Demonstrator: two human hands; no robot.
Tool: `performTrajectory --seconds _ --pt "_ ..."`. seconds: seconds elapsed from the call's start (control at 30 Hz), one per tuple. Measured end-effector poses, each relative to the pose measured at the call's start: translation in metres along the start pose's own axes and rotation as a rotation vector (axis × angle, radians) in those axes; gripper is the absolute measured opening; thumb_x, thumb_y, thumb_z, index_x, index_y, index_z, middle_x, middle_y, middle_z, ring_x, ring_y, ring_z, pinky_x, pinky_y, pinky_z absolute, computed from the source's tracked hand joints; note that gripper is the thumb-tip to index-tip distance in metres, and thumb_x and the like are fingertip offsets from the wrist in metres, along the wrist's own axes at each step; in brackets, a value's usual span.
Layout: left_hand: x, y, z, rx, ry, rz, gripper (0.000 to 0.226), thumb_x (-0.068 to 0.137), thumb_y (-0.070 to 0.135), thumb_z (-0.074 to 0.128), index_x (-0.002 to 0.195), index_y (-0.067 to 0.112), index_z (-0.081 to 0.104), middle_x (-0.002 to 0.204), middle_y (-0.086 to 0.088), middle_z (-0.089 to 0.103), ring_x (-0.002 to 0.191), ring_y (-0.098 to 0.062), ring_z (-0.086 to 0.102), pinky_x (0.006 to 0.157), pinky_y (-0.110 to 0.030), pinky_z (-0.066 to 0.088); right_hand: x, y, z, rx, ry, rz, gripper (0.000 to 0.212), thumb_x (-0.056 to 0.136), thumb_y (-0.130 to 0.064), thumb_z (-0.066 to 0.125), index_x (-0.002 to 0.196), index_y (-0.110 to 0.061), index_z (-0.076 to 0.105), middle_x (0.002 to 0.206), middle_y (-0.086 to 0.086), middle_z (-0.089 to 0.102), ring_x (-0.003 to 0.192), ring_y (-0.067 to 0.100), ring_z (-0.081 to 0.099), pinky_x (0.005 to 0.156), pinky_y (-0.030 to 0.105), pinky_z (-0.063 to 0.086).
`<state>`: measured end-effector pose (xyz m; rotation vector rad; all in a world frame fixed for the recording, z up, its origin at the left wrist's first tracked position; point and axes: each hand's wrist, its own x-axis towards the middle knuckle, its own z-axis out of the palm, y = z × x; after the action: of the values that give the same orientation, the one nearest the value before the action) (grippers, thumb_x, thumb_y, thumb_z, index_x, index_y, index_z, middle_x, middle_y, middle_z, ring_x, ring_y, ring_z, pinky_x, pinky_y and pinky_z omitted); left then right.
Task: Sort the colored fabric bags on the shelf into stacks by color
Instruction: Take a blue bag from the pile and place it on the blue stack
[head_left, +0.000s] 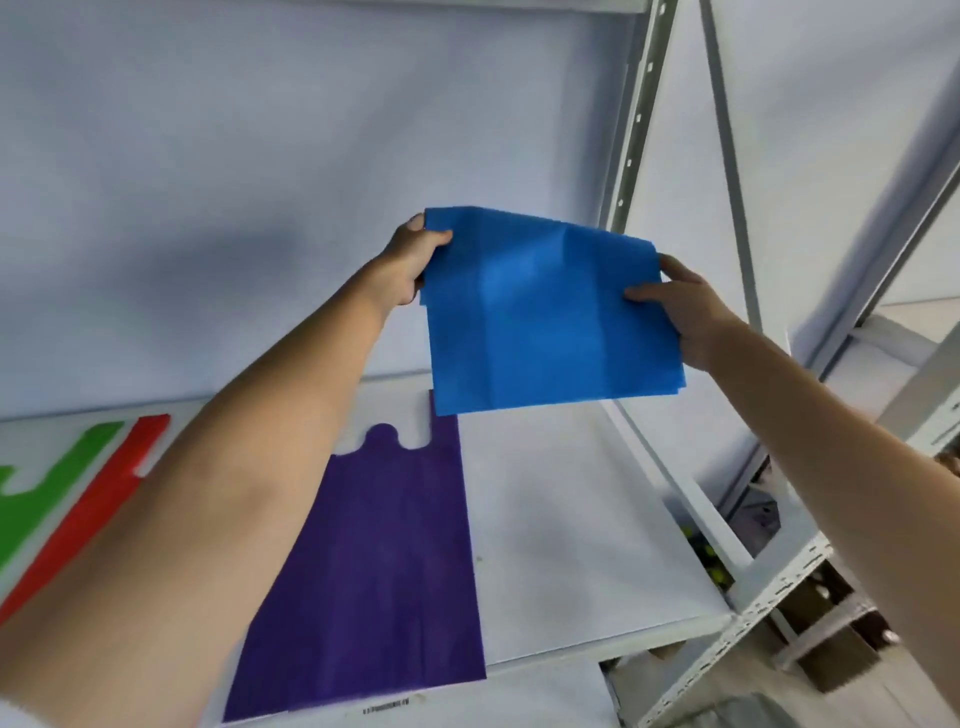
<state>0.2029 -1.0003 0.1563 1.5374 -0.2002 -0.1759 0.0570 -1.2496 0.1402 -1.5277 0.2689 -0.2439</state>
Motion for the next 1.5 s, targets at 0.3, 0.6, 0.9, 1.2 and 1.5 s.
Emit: performTrajectory --seconds 0.3,0.6,0.9,1.2,1.5 --pt "-0.036 -0.187 0.036 0.191 -0.008 -0.255 0.036 0.095 0.006 0.045 0.13 0.01 0.047 0.113 -0.004 0.06 0.092 -0.019 0.061 0.075 -0.029 0.052 -0.01 0.134 -0.044 -0.609 -0.055 0.402 0.048 0.077 0.001 0.066 0.124 -0.005 0.055 0.115 0.017 0.062 0.101 0.034 0.06 0.092 0.042 0.049" --pt "-0.066 -0.268 0.057 0.386 0.045 -0.398 0.036 0.09 0.01 0.044 0.126 0.012 0.049 0.106 -0.004 0.059 0.088 -0.018 0.059 0.075 -0.03 0.049 -0.039 0.209 -0.052 -0.972 -0.055 0.506 0.051 0.082 -0.007 0.062 0.129 0.001 0.047 0.124 0.022 0.053 0.109 0.034 0.054 0.086 0.034 0.046" --pt "-0.075 -0.267 0.06 0.523 0.039 -0.451 0.018 0.088 0.009 0.05 0.106 0.008 0.051 0.103 -0.008 0.058 0.087 -0.02 0.055 0.076 -0.032 0.048 -0.043 0.209 -0.06 -1.184 -0.132 0.468 0.039 0.084 -0.015 0.061 0.117 0.004 0.053 0.114 0.019 0.058 0.095 0.03 0.055 0.082 0.036 0.048" --pt "-0.106 -0.186 0.008 0.969 -0.035 -0.218 0.016 0.095 0.02 0.044 0.086 0.015 0.056 0.099 -0.012 0.068 0.091 -0.03 0.072 0.086 -0.039 0.058 -0.051 0.161 -0.019 -1.585 -0.085 0.099 0.039 0.094 -0.035 0.04 0.123 -0.011 0.051 0.124 0.01 0.051 0.114 0.03 0.052 0.082 0.035 0.042" --pt "-0.196 -0.113 -0.172 1.46 -0.016 -0.013 0.039 0.096 0.044 0.042 0.123 0.023 0.06 0.133 -0.002 0.058 0.121 -0.026 0.055 0.097 -0.037 0.046 -0.077 0.103 0.169 -1.52 -0.33 -0.443 0.049 0.095 -0.04 0.04 0.139 -0.018 0.043 0.145 0.005 0.042 0.135 0.025 0.034 0.111 0.039 0.027"
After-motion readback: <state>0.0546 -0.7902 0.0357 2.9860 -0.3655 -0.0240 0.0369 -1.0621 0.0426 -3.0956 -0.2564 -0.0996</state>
